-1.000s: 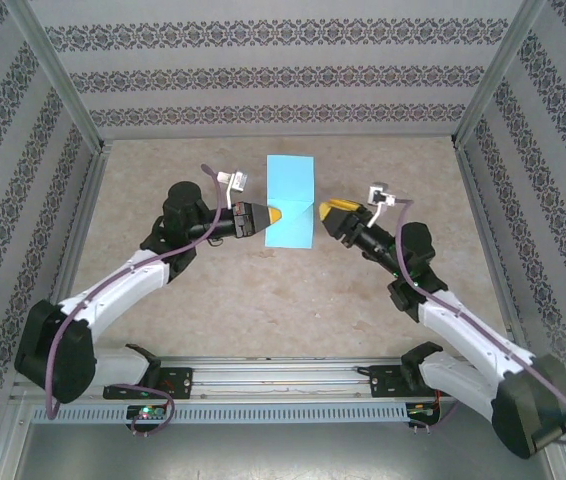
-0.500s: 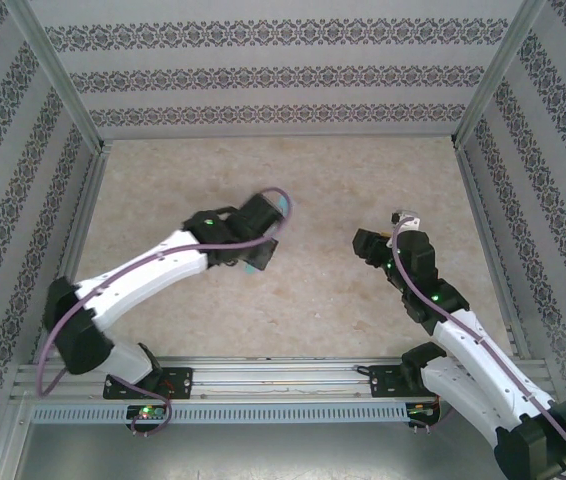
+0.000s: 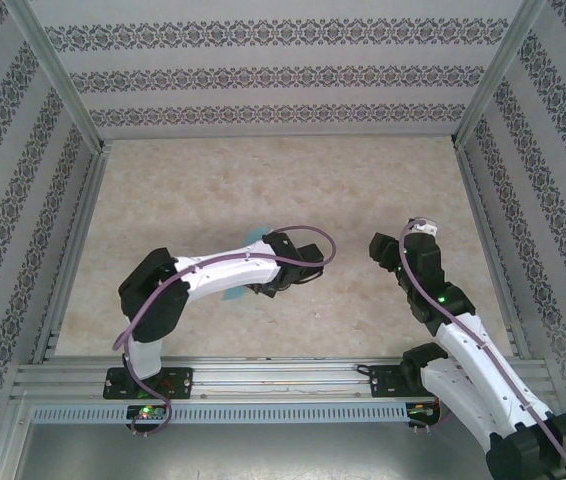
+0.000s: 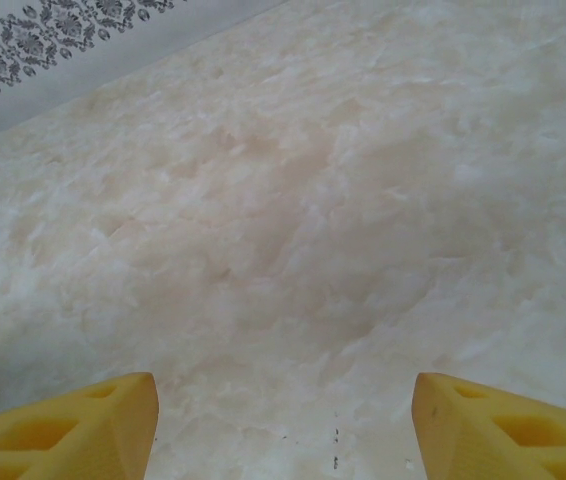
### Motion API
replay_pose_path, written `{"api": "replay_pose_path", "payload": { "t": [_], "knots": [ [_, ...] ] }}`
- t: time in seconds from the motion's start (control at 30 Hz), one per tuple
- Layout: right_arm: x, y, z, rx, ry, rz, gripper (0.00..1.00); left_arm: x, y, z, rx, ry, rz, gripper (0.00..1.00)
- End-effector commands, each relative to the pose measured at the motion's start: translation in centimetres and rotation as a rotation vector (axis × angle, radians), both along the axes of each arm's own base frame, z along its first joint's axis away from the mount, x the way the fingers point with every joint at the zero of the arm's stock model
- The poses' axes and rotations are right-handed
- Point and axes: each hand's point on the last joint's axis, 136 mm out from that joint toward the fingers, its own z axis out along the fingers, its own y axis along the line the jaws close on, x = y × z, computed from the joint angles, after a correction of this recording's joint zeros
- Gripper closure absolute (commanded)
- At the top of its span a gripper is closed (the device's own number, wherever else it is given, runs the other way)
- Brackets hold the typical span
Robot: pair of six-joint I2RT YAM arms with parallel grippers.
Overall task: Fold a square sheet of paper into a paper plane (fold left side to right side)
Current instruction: Turn over the paper at the center of the table.
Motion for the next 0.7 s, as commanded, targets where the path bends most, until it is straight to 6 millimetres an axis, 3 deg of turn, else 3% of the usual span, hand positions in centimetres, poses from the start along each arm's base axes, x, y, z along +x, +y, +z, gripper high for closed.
{"api": "replay_pose_path", "payload": {
  "t": [0.0, 0.13, 0.23, 0.43, 0.67],
  "knots": [
    [-0.3, -0.2, -0.6, 0.021, 0.011, -0.004, 0.31, -0.7, -4.1, -1.3, -0.216, 0.037, 0.088, 1.0],
    [-0.4, -0.1, -0.8, 0.047, 0.015, 0.01, 0.31, -0.1, -5.8, -1.6, -0.299, 0.043, 0.099, 1.0],
    [-0.4, 0.2, -1.1, 0.065, 0.019, 0.028, 0.31, 0.2, -6.4, -1.9, -0.329, 0.063, 0.107, 0.92],
    [-0.2, 0.9, -1.3, 0.09, 0.037, 0.069, 0.31, 0.8, -9.5, -2.8, -0.508, 0.13, 0.122, 0.85],
    [0.0, 2.2, -1.6, 0.123, 0.088, 0.14, 0.31, 2.2, -13.3, -2.1, -0.782, 0.195, 0.137, 0.59]
  ]
}}
